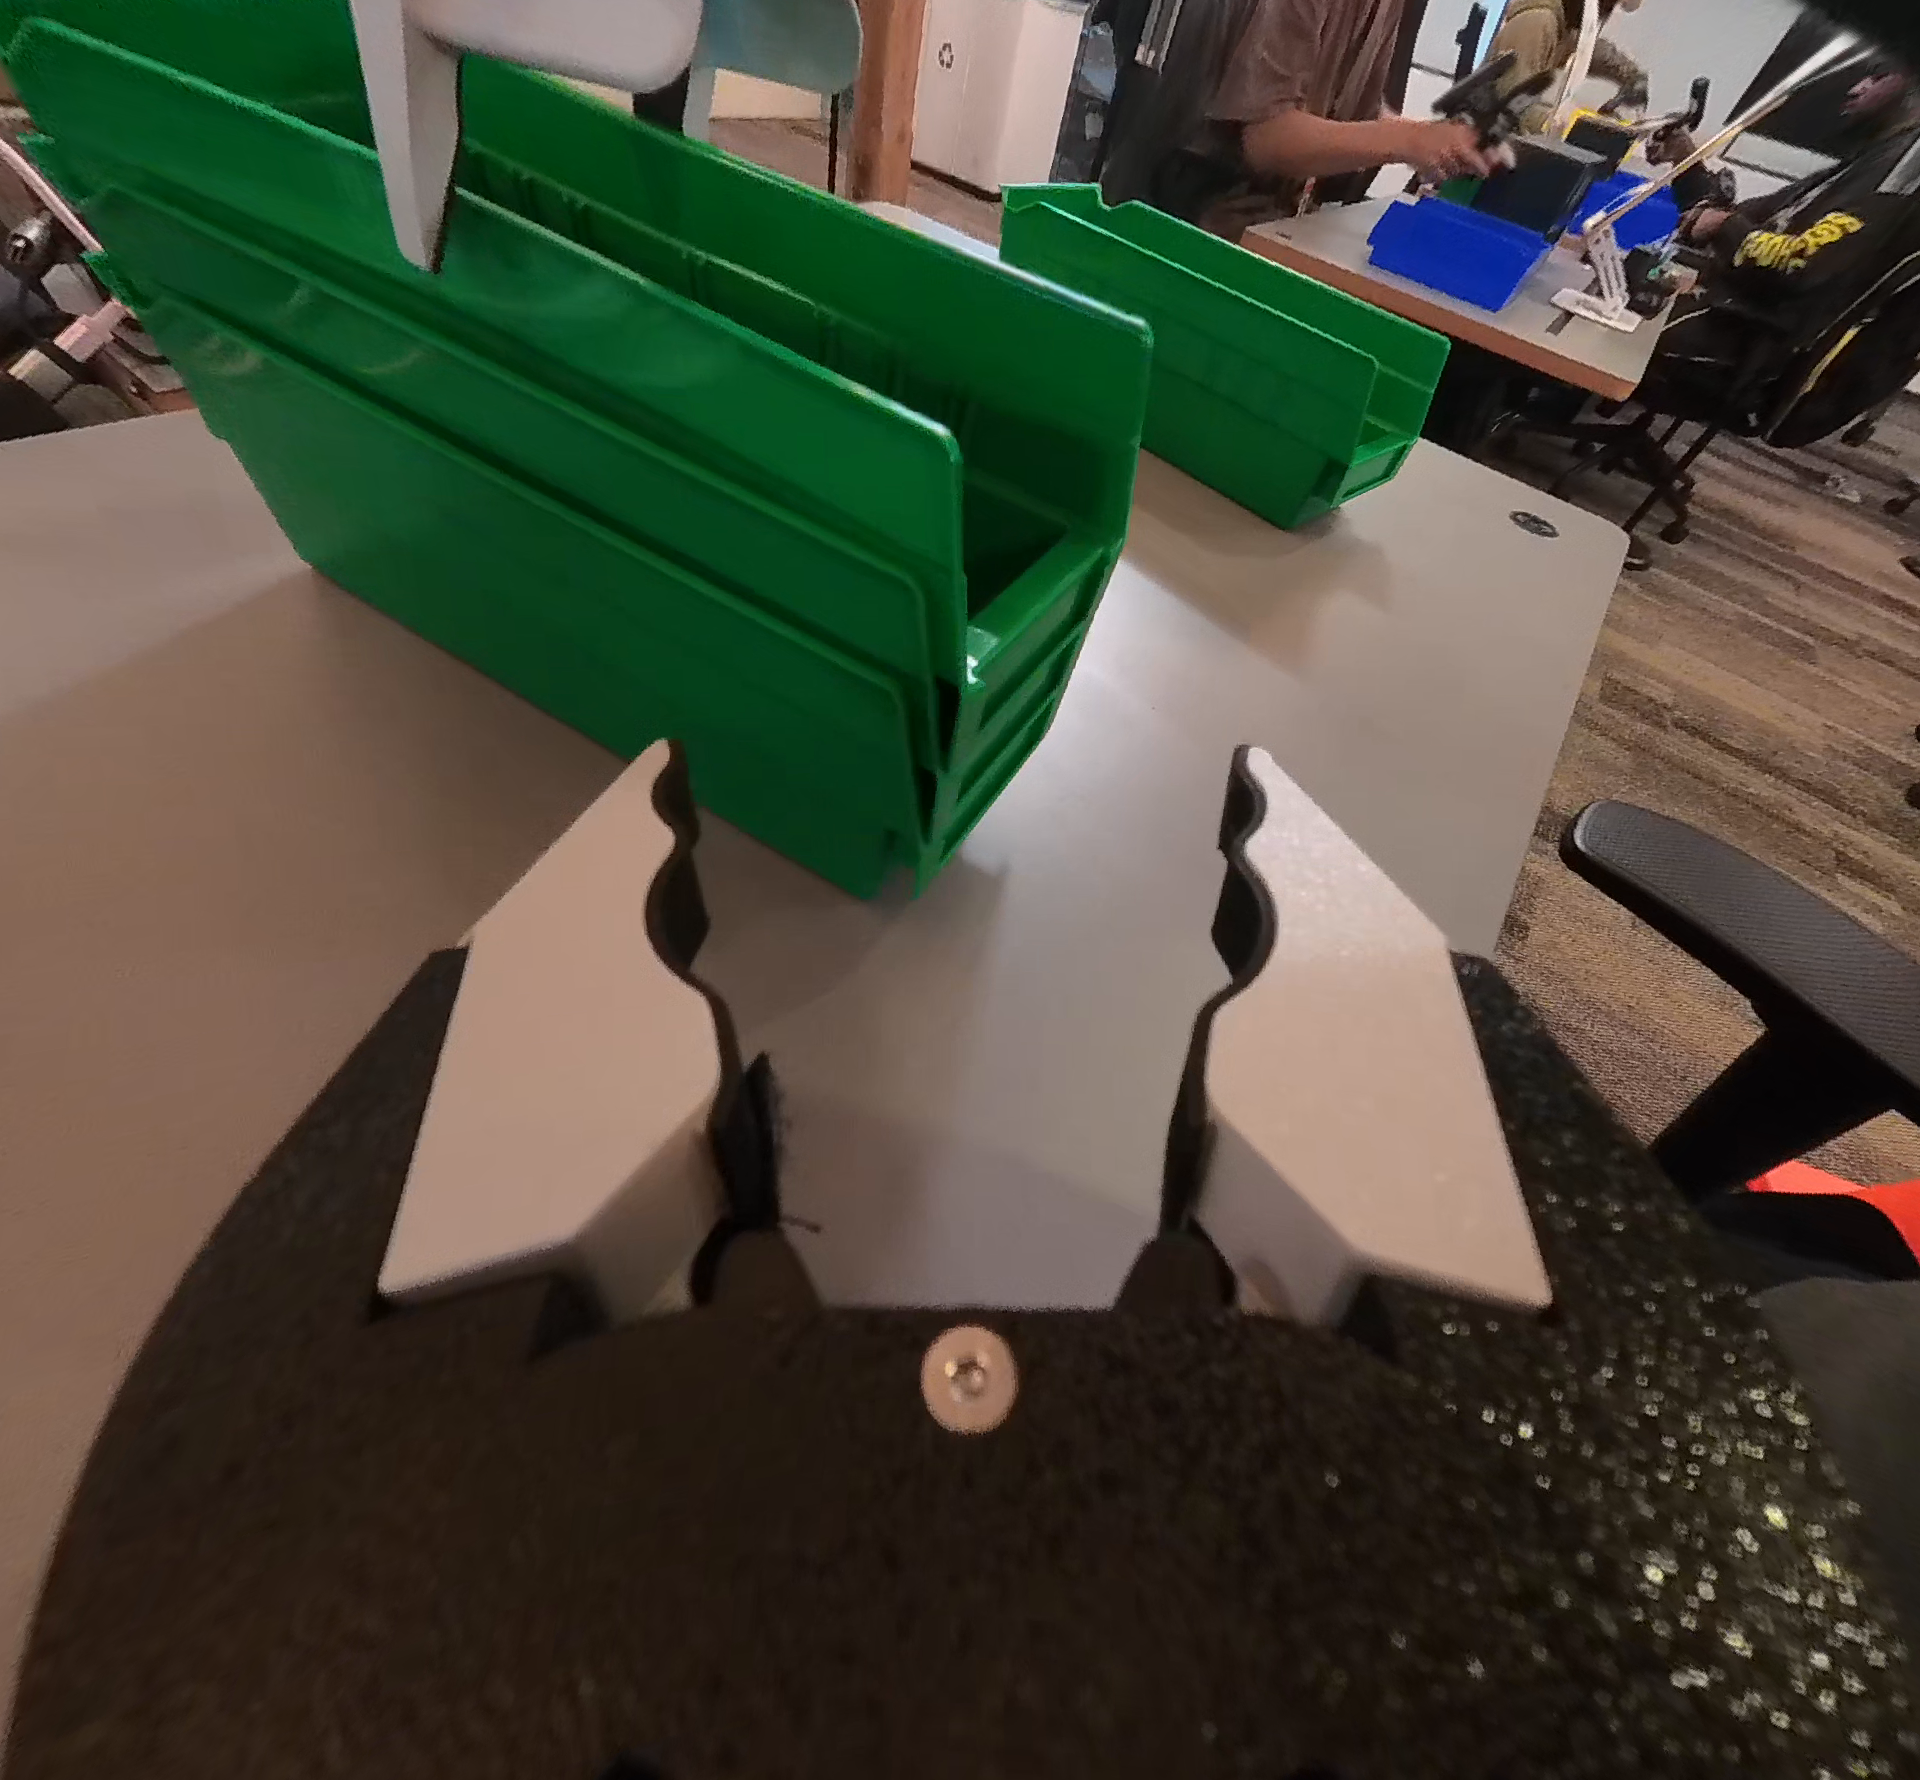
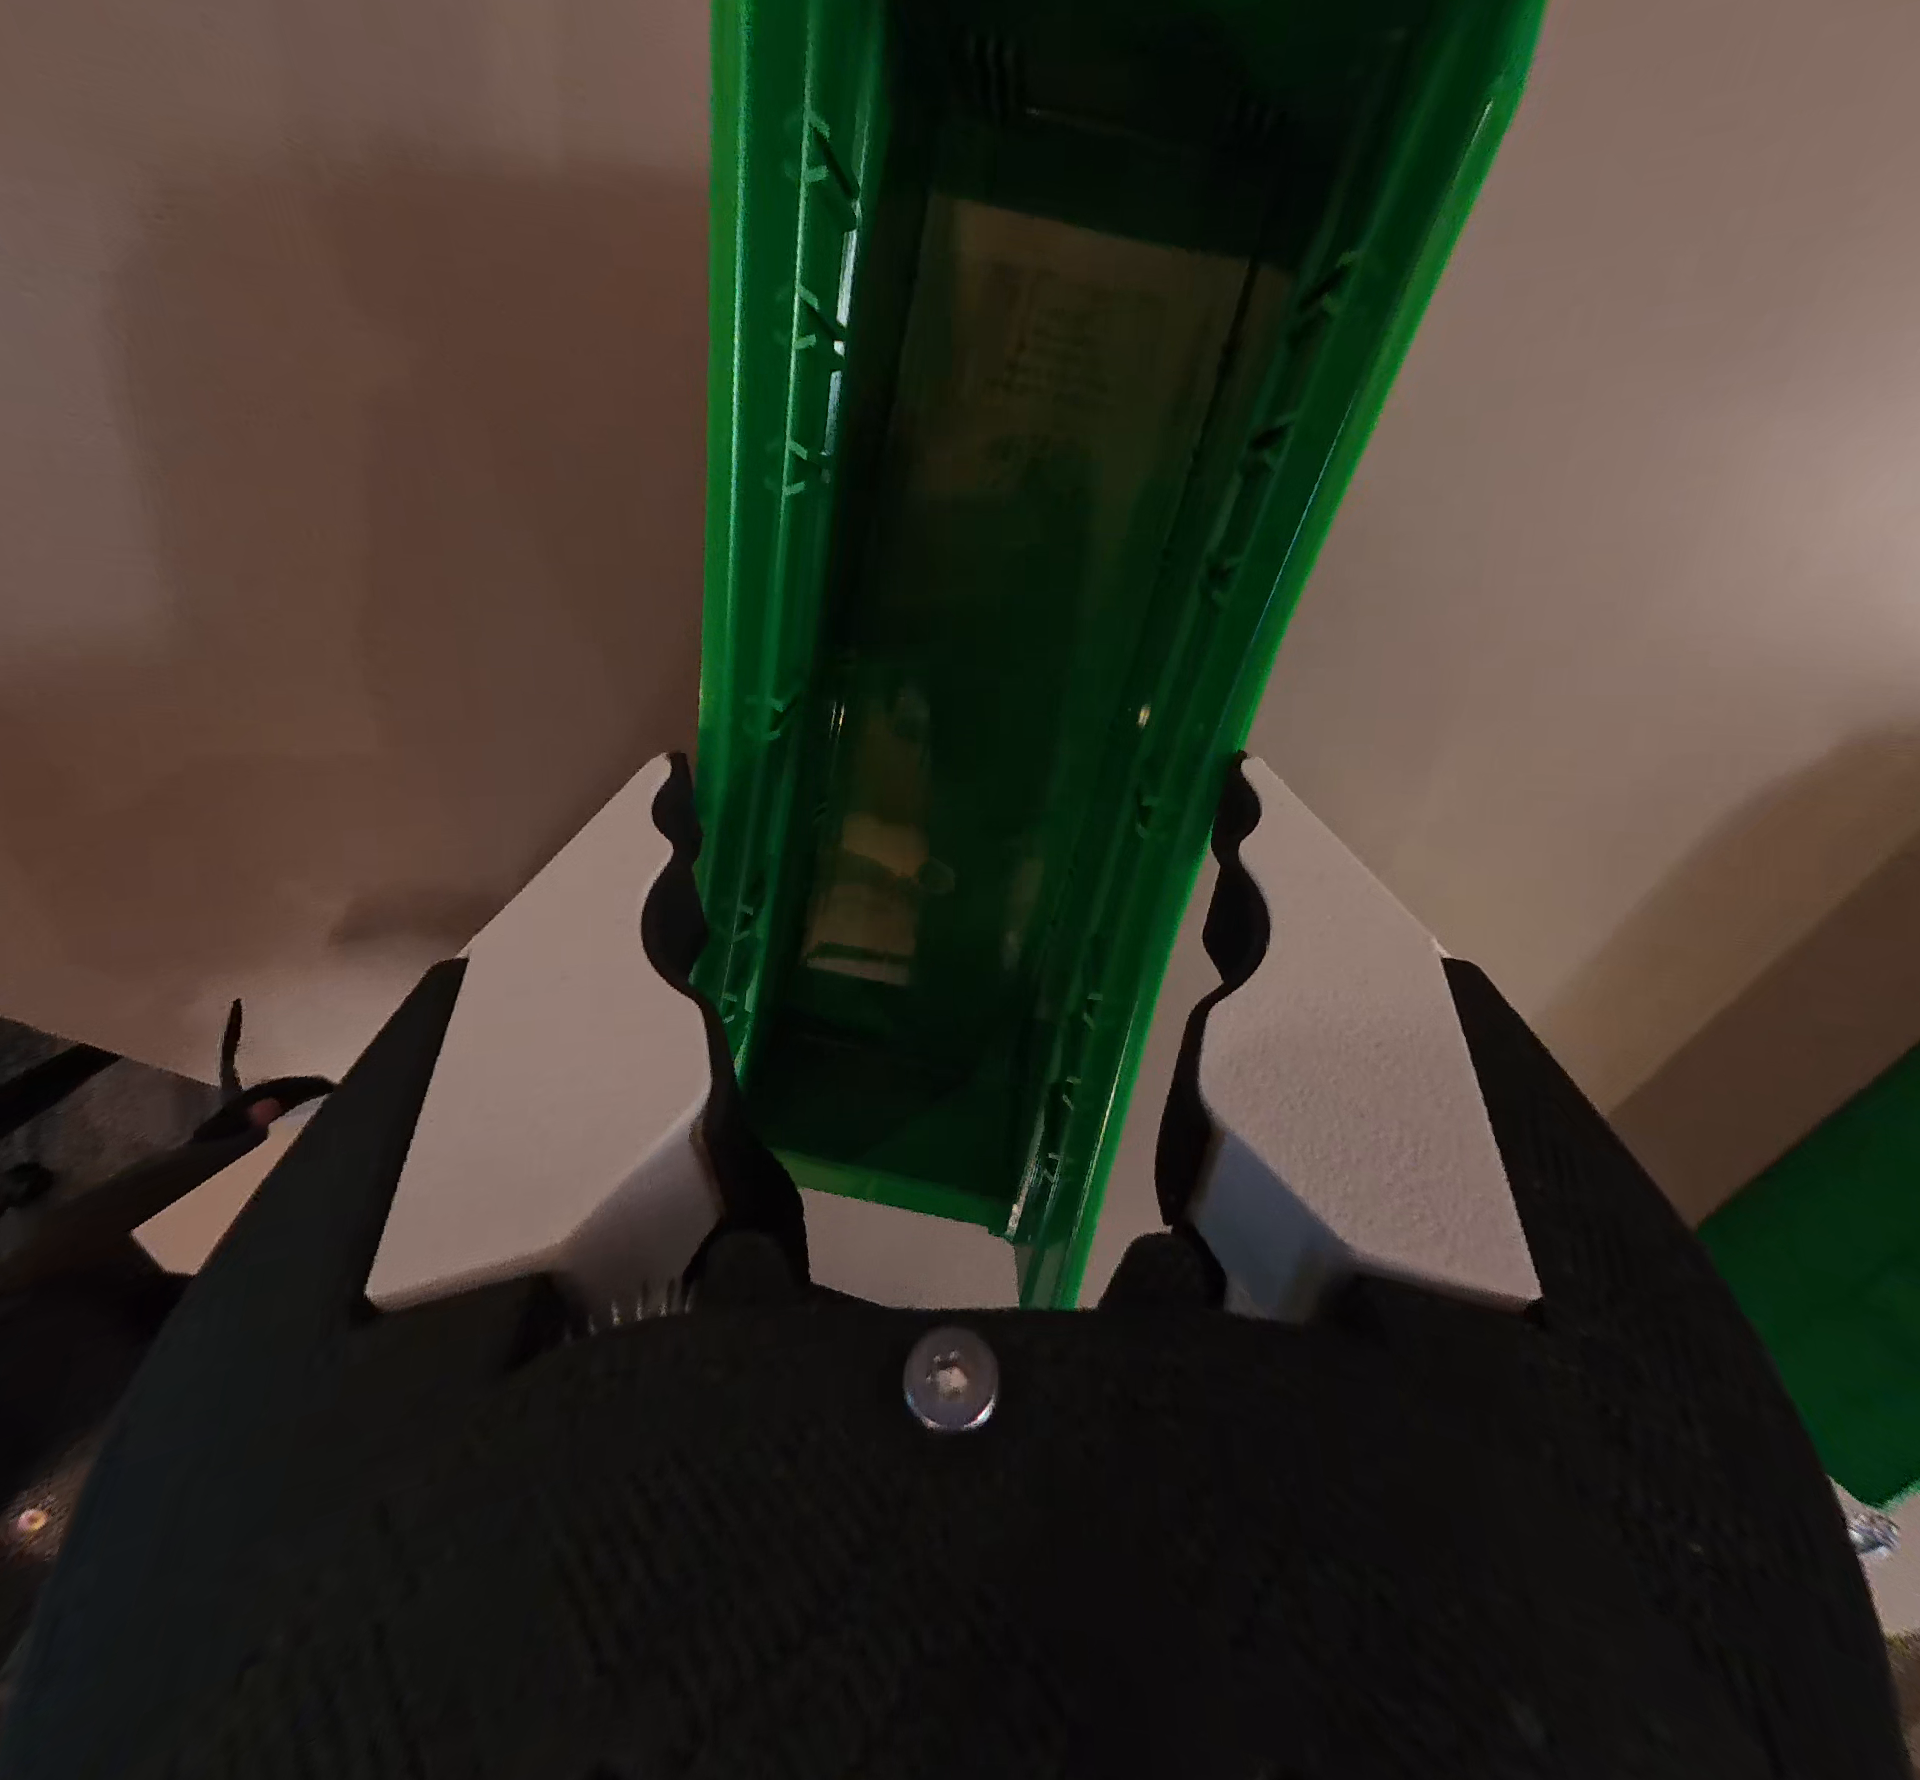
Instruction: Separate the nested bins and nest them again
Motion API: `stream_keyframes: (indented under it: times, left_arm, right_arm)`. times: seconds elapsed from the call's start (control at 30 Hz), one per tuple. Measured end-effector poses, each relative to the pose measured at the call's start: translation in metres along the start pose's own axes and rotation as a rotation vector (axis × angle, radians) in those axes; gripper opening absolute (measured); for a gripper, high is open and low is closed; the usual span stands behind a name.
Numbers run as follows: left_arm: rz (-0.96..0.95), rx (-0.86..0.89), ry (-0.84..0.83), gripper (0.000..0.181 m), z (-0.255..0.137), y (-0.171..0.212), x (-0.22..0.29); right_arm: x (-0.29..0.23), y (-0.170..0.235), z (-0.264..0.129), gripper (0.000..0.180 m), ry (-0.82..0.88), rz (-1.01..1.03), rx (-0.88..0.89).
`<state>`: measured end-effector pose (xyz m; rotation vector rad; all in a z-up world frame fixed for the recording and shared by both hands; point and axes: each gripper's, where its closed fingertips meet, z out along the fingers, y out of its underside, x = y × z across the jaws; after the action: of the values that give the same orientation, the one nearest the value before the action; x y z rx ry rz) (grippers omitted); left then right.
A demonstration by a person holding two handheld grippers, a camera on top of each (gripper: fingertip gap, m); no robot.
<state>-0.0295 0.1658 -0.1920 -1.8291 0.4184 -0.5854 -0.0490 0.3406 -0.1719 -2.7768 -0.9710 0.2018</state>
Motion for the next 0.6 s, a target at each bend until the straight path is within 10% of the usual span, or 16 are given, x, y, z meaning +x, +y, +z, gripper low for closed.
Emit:
stream_keyframes:
  times: [0.6]
  left_arm:
    - [-0.002,-0.004,0.001,0.099,-0.001,0.001,0.000]
  right_arm:
    - [0.006,-0.006,-0.100,0.101,-0.068,-0.005,0.106]
